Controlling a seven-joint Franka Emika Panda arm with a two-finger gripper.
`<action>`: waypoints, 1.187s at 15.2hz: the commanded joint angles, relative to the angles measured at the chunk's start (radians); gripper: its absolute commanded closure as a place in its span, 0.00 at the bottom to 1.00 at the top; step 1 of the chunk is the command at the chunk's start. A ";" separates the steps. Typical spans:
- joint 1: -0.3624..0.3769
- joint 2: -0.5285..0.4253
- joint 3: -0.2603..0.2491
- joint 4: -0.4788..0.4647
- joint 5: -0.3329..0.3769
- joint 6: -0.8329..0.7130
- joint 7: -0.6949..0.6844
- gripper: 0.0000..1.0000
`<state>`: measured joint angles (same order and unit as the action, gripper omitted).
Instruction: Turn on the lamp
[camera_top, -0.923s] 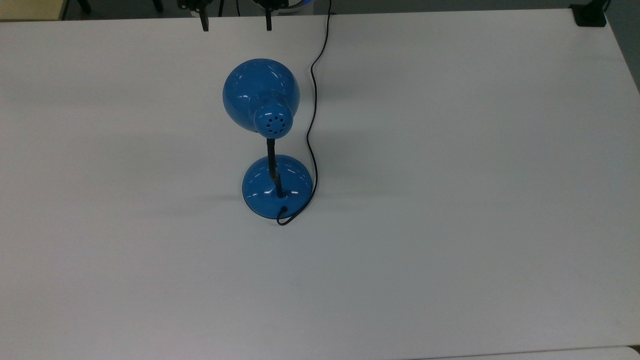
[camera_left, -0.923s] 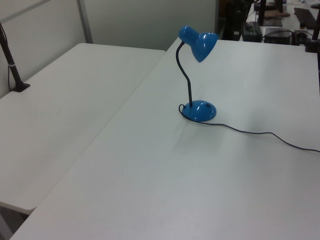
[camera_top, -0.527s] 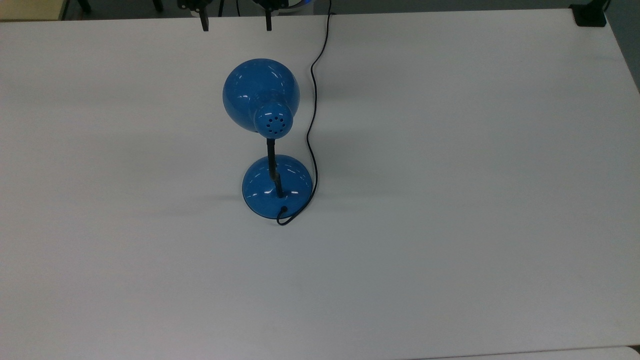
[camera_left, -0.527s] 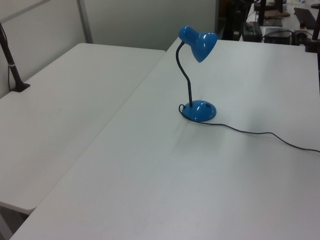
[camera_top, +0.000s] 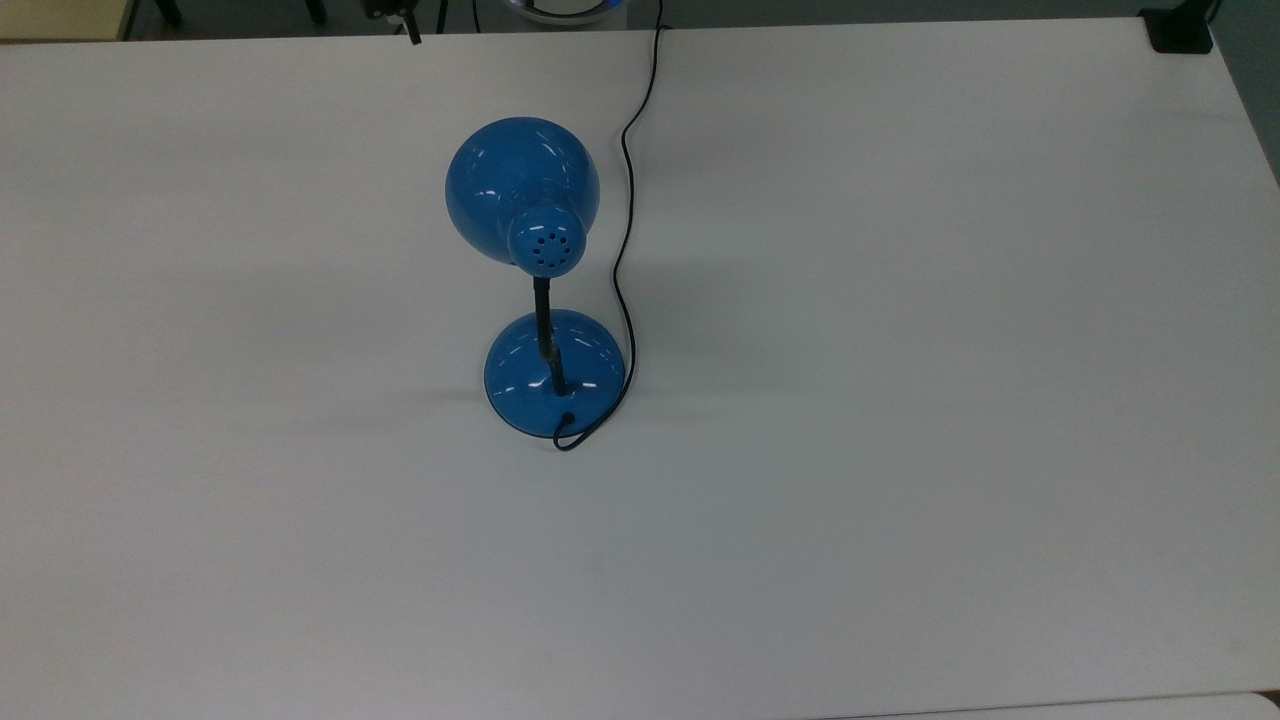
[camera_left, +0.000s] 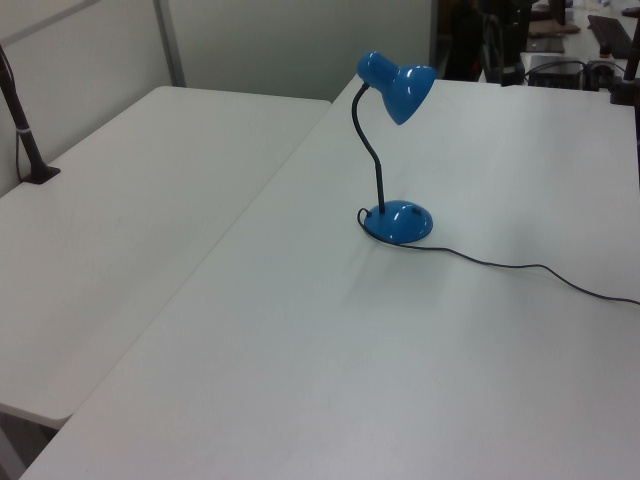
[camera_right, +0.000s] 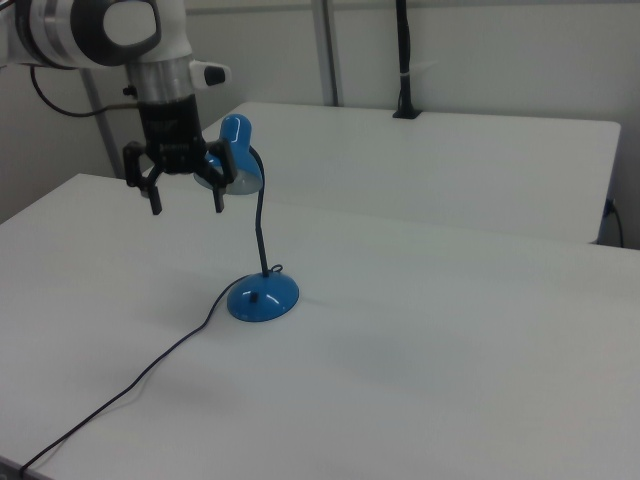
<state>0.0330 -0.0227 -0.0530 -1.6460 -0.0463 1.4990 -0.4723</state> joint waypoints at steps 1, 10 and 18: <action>-0.002 -0.060 0.010 -0.118 -0.007 -0.011 -0.033 0.07; -0.053 -0.091 -0.001 -0.458 0.095 0.478 -0.028 1.00; -0.021 0.029 0.005 -0.557 0.154 0.938 0.154 1.00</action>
<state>-0.0160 -0.0390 -0.0513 -2.1794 0.0895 2.2928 -0.4236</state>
